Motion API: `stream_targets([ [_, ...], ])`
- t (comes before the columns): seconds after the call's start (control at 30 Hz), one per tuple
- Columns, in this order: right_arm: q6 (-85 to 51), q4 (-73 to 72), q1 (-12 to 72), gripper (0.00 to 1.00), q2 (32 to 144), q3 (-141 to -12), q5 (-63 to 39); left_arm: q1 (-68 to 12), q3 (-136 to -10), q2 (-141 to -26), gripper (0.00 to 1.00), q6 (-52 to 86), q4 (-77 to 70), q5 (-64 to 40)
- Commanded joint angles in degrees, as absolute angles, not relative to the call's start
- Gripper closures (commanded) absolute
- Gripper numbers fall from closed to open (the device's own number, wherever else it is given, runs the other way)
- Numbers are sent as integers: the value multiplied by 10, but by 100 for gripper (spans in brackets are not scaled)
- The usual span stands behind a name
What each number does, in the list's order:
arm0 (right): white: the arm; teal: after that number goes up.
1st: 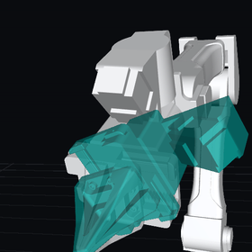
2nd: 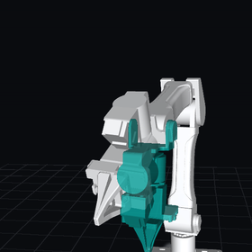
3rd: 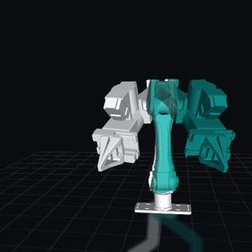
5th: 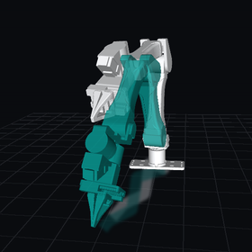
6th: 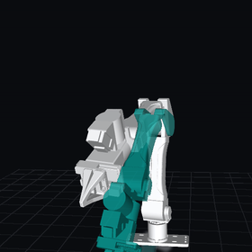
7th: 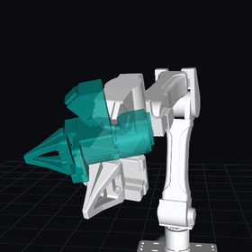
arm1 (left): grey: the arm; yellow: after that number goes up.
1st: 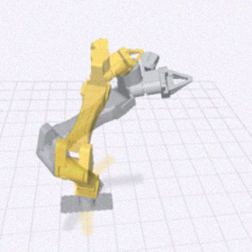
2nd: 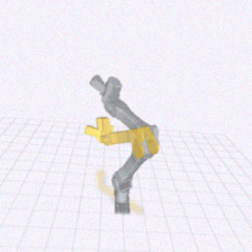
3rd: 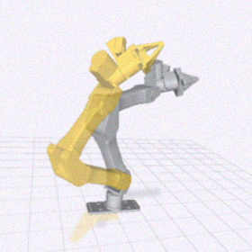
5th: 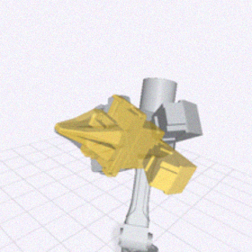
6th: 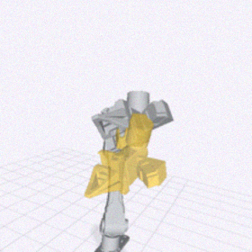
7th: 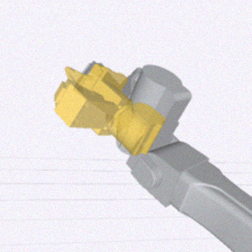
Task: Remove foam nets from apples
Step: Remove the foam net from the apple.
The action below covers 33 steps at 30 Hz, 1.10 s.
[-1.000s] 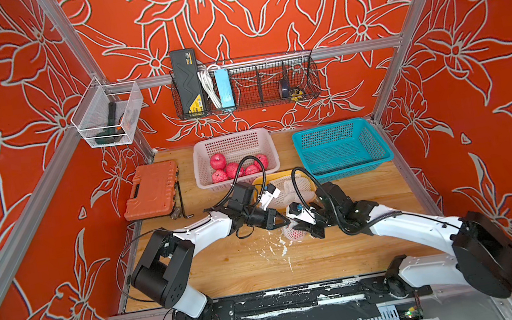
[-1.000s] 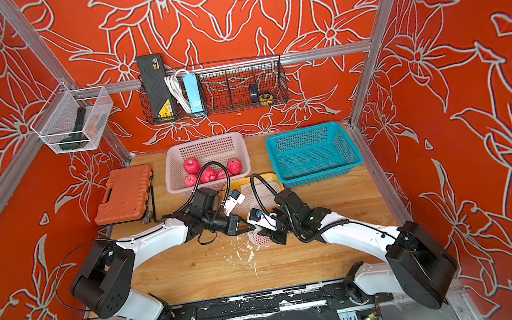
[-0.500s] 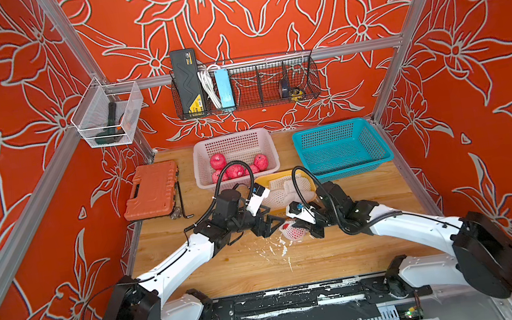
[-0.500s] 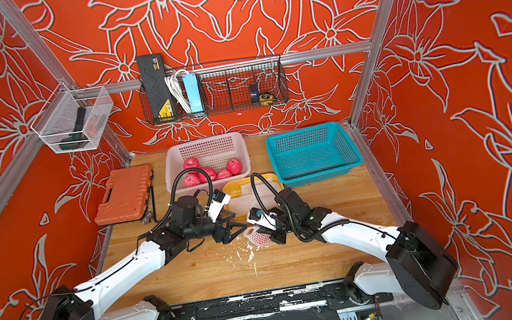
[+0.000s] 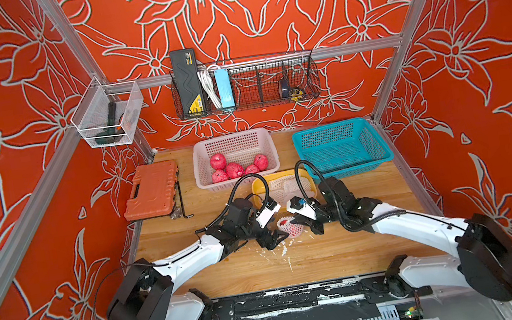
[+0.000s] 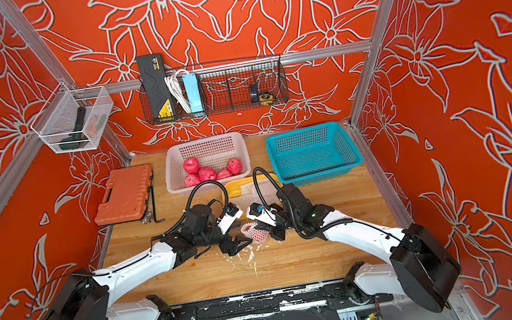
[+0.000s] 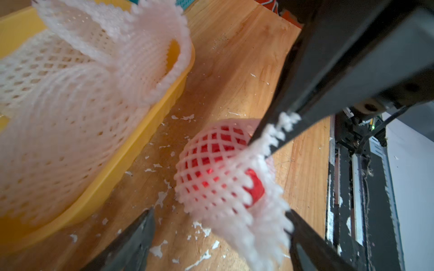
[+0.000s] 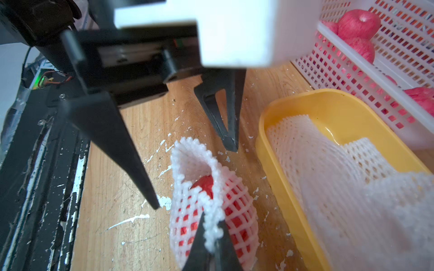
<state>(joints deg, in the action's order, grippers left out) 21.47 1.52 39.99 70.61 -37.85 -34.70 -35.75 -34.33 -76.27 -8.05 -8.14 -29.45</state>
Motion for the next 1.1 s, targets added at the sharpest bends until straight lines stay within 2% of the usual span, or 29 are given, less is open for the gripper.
stream_targets([
  [0.0,218,25,396,95,707,-396,-372,-363,-369,-786,20,-102,-99,-294],
  [0.33,216,30,396,90,725,-403,-359,-367,-401,-811,52,-116,-72,-332],
  [0.47,213,28,396,87,728,-404,-347,-367,-424,-831,73,-126,-46,-355],
  [0.57,207,32,394,80,723,-403,-325,-367,-436,-836,83,-128,-27,-364],
  [0.83,192,50,379,48,670,-368,-292,-367,-440,-817,86,-117,-8,-366],
  [1.07,196,78,378,45,661,-358,-293,-366,-435,-806,89,-116,-4,-368],
])
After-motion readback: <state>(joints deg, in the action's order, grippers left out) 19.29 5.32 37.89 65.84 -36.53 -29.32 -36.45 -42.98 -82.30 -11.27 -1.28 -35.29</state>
